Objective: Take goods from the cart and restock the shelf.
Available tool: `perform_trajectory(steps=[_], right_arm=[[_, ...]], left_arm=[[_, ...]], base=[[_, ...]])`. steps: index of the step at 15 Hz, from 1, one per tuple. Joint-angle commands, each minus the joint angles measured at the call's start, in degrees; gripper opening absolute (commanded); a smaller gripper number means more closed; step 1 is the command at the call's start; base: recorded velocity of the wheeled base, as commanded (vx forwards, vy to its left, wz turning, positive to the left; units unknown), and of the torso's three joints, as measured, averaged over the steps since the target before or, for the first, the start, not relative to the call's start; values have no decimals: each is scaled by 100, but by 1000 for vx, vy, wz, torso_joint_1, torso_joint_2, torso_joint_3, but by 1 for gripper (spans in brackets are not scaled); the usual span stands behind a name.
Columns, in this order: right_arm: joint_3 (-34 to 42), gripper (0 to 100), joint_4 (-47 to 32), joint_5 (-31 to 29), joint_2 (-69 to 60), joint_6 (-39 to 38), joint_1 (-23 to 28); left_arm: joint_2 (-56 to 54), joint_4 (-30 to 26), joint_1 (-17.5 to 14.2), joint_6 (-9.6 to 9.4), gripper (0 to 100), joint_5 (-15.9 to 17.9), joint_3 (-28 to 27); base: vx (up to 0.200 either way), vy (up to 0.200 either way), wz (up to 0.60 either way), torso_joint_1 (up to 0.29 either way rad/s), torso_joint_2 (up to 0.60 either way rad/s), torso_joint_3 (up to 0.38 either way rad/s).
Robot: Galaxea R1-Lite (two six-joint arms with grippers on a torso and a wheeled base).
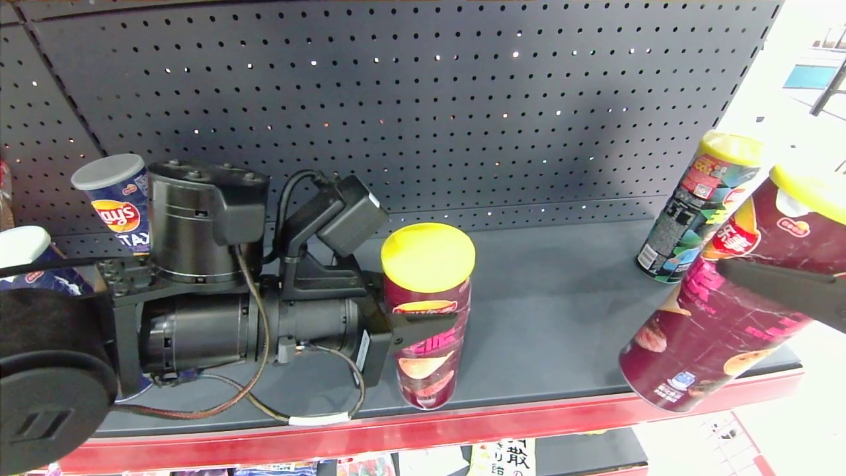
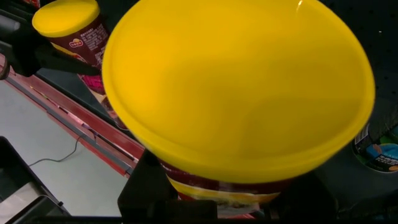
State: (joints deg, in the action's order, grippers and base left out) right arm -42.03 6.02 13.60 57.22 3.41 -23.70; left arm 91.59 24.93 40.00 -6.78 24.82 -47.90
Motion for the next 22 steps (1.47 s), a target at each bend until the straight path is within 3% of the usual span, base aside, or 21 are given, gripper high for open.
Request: perform_trajectory(steps=[1, 6, 15, 18, 22], right_arm=[[-7, 0, 4, 2, 8, 1, -3], [-191, 0, 13, 19, 316, 1, -3], [-1096, 0, 373, 37, 1845, 37, -109], [-1123, 0, 549, 28, 2170, 54, -241], [-1430, 0, 1147, 19, 2900, 54, -355]], left_arm=[[-9, 3, 8, -8, 100, -3, 44], [-88, 3, 26, 54, 100, -47, 140], [-1134, 21, -150, 247, 100, -197, 1564], [-1539, 21, -238, 256, 100, -469, 2012], [-2171, -6, -308, 467, 100, -698, 2505]], base=[[0, 0, 0, 0, 0, 0], [0, 0, 0, 0, 0, 0], [0, 0, 0, 0, 0, 0], [0, 0, 0, 0, 0, 0], [0, 0, 0, 0, 0, 0]])
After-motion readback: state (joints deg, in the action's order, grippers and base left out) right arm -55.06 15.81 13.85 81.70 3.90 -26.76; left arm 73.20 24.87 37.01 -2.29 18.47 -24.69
